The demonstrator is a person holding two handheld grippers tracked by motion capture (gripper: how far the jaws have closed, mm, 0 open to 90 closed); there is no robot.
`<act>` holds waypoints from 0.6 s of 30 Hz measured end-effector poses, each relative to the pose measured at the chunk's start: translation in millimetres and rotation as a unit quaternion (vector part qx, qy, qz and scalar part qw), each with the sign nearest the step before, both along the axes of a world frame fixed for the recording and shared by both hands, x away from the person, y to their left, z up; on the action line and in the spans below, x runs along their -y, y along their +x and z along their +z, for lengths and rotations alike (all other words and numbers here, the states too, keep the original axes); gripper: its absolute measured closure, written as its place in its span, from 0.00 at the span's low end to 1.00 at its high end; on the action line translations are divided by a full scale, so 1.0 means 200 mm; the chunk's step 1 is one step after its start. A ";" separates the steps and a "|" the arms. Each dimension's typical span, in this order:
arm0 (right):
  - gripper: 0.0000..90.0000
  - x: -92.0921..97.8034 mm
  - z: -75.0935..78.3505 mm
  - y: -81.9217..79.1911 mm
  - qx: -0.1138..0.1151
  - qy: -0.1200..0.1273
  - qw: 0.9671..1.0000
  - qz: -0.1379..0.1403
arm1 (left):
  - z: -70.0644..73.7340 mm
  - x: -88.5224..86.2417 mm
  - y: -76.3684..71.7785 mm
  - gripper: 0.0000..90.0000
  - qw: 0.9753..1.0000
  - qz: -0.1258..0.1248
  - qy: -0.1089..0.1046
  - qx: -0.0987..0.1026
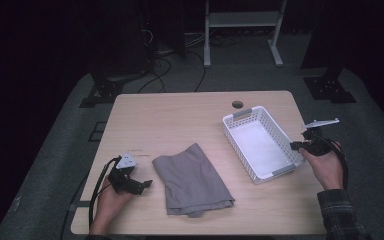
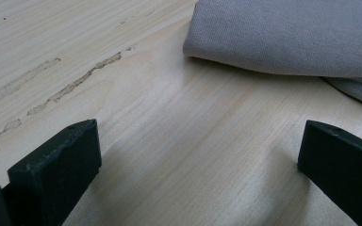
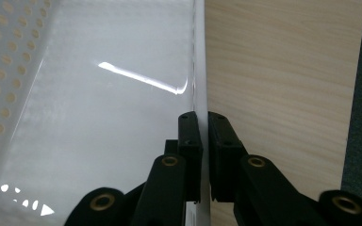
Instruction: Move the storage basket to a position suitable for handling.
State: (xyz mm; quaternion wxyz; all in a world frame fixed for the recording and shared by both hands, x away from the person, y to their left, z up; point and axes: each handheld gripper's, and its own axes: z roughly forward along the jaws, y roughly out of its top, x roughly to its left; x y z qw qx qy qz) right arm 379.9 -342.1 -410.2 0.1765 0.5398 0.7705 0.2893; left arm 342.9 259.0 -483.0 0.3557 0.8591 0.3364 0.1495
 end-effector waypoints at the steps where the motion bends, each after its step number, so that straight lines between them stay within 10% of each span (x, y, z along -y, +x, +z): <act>1: 0.93 0.01 0.00 0.00 0.000 0.004 1.000 0.000 | 0.00 0.00 0.00 0.00 1.000 0.000 0.000 0.000; 18: 0.74 -0.10 0.16 -0.12 0.048 0.013 0.999 0.009 | 0.00 0.00 0.00 0.00 1.000 0.001 -0.002 0.000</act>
